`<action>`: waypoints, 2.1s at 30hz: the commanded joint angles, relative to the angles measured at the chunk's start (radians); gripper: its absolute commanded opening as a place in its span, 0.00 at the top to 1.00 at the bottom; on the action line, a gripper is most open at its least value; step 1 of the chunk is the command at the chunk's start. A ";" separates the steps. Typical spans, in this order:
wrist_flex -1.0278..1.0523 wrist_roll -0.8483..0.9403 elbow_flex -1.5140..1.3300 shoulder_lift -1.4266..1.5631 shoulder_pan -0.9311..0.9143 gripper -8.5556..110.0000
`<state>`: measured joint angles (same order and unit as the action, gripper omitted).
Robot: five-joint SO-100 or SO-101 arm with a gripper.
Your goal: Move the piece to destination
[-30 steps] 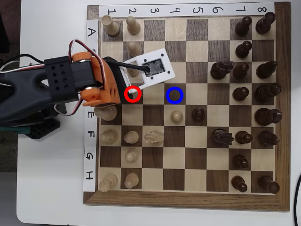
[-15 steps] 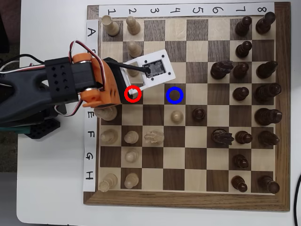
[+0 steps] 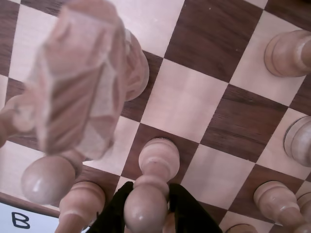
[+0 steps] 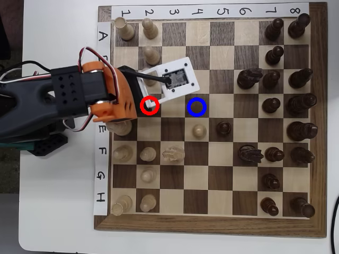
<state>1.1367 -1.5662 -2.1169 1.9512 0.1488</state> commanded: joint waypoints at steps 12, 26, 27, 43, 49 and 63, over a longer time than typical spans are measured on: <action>0.052 -0.006 0.040 0.118 -0.021 0.93; 0.115 -0.008 0.140 0.184 -0.021 0.93; 0.124 -0.008 0.147 0.189 -0.025 0.93; 0.264 -0.009 0.399 0.252 -0.031 0.93; 0.275 -0.012 0.471 0.222 -0.009 0.93; 0.189 -0.012 0.543 0.071 -0.021 0.93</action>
<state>1.3530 -1.5739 -1.6183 2.0310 0.1350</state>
